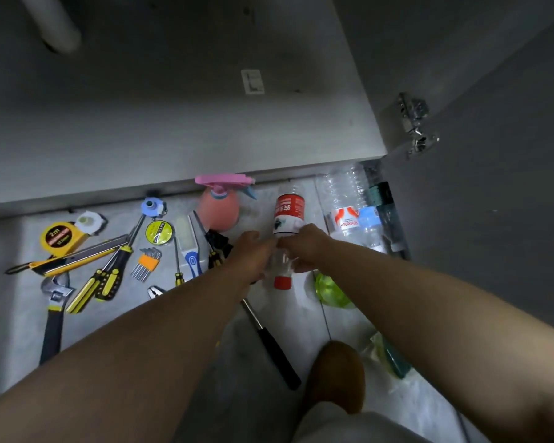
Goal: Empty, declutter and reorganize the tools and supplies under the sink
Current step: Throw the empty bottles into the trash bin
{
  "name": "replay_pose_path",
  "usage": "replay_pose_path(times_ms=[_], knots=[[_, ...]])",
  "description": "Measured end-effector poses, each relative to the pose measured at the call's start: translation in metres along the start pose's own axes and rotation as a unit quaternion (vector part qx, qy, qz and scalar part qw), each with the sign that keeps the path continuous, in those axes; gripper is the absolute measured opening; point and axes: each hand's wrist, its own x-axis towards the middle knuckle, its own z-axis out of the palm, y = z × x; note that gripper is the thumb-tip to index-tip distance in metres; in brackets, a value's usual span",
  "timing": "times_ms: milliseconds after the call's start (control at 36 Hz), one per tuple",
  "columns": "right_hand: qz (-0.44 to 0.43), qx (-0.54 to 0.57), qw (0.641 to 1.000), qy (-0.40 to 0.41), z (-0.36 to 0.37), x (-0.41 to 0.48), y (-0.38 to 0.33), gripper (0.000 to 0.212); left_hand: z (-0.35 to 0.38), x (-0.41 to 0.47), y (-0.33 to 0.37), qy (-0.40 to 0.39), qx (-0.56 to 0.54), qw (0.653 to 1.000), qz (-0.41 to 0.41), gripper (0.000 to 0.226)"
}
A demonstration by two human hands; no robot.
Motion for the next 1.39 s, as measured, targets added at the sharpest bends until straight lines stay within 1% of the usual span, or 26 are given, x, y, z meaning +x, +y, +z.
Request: replay_pose_path(times_ms=[56, 111, 167, 222, 250, 278, 333, 361, 389, 417, 444, 500, 583, 667, 750, 806, 917, 1000, 1056, 1167, 1222, 1278, 1333, 1389], knots=[[-0.004, 0.071, 0.993, -0.096, -0.005, -0.014, -0.002, 0.042, 0.000, -0.003, 0.001, -0.017, -0.050, 0.998, -0.022, 0.033], [-0.014, 0.104, 0.980, -0.170, -0.008, -0.025, -0.004, 0.033, -0.001, -0.006, 0.001, -0.047, -0.113, 0.992, -0.042, 0.029], [-0.014, 0.083, 0.975, -0.205, -0.011, -0.034, -0.005, 0.035, -0.001, -0.008, -0.001, -0.082, -0.161, 0.982, -0.056, 0.033], [-0.014, 0.006, 0.973, -0.228, -0.018, -0.041, -0.007, 0.035, -0.001, -0.008, -0.006, -0.104, -0.186, 0.975, -0.069, 0.041], [-0.018, -0.039, 0.974, -0.224, -0.024, -0.043, -0.009, 0.032, 0.000, -0.009, -0.008, -0.109, -0.191, 0.973, -0.070, 0.044], [-0.024, -0.078, 0.976, -0.200, -0.030, -0.044, -0.011, 0.030, 0.000, -0.008, -0.009, -0.107, -0.191, 0.973, -0.070, 0.048], [-0.057, -0.164, 0.980, -0.098, -0.043, -0.043, -0.015, 0.028, 0.001, -0.006, -0.012, -0.089, -0.190, 0.975, -0.070, 0.054], [-0.081, -0.227, 0.970, -0.027, -0.049, -0.039, -0.015, 0.028, 0.002, -0.005, -0.013, -0.081, -0.191, 0.976, -0.073, 0.056], [-0.096, -0.287, 0.952, 0.048, -0.056, -0.033, -0.015, 0.030, 0.002, -0.004, -0.014, -0.077, -0.191, 0.976, -0.077, 0.058], [-0.097, -0.322, 0.935, 0.114, -0.062, -0.027, -0.012, 0.033, 0.003, -0.003, -0.015, -0.076, -0.190, 0.975, -0.080, 0.060], [-0.085, -0.331, 0.926, 0.161, -0.067, -0.021, -0.008, 0.039, 0.004, -0.002, -0.017, -0.077, -0.189, 0.975, -0.082, 0.061], [-0.040, -0.330, 0.922, 0.199, -0.076, -0.008, 0.002, 0.060, 0.005, 0.001, -0.020, -0.080, -0.193, 0.974, -0.085, 0.063], [0.013, -0.338, 0.919, 0.203, -0.083, 0.012, 0.014, 0.083, 0.008, 0.002, -0.022, -0.085, -0.214, 0.969, -0.087, 0.061], [0.046, -0.336, 0.924, 0.174, -0.079, 0.028, 0.019, 0.095, 0.010, 0.005, -0.024, -0.090, -0.220, 0.967, -0.087, 0.059], [0.060, -0.276, 0.943, 0.174, -0.069, 0.038, 0.024, 0.104, 0.010, 0.008, -0.025, -0.094, -0.220, 0.967, -0.089, 0.058], [0.050, -0.262, 0.948, 0.176, -0.065, 0.044, 0.028, 0.102, 0.009, 0.010, -0.025, -0.093, -0.218, 0.967, -0.088, 0.060], [0.032, -0.269, 0.950, 0.152, -0.063, 0.044, 0.024, 0.099, 0.008, 0.009, -0.022, -0.093, -0.212, 0.969, -0.089, 0.066], [0.020, -0.238, 0.959, 0.154, -0.070, 0.035, 0.017, 0.097, 0.011, 0.004, -0.015, -0.092, -0.220, 0.968, -0.074, 0.065], [0.013, -0.233, 0.958, 0.168, -0.078, 0.024, 0.012, 0.098, 0.015, -0.002, -0.009, -0.094, -0.222, 0.968, -0.064, 0.060], [-0.016, -0.231, 0.948, 0.219, -0.097, -0.013, -0.005, 0.106, 0.023, -0.022, 0.005, -0.090, -0.201, 0.974, -0.057, 0.038], [-0.029, -0.220, 0.945, 0.239, -0.108, -0.037, -0.015, 0.099, 0.026, -0.034, 0.012, -0.098, -0.184, 0.977, -0.052, 0.033], [-0.039, -0.209, 0.945, 0.250, -0.118, -0.062, -0.021, 0.091, 0.028, -0.049, 0.020, -0.105, -0.154, 0.981, -0.044, 0.041], [-0.045, -0.229, 0.939, 0.252, -0.128, -0.091, -0.023, 0.085, 0.031, -0.068, 0.029, -0.109, -0.110, 0.987, -0.033, 0.053], [-0.059, -0.260, 0.928, 0.258, -0.139, -0.124, -0.022, 0.072, 0.036, -0.089, 0.040, -0.120, -0.088, 0.989, -0.027, 0.054]])
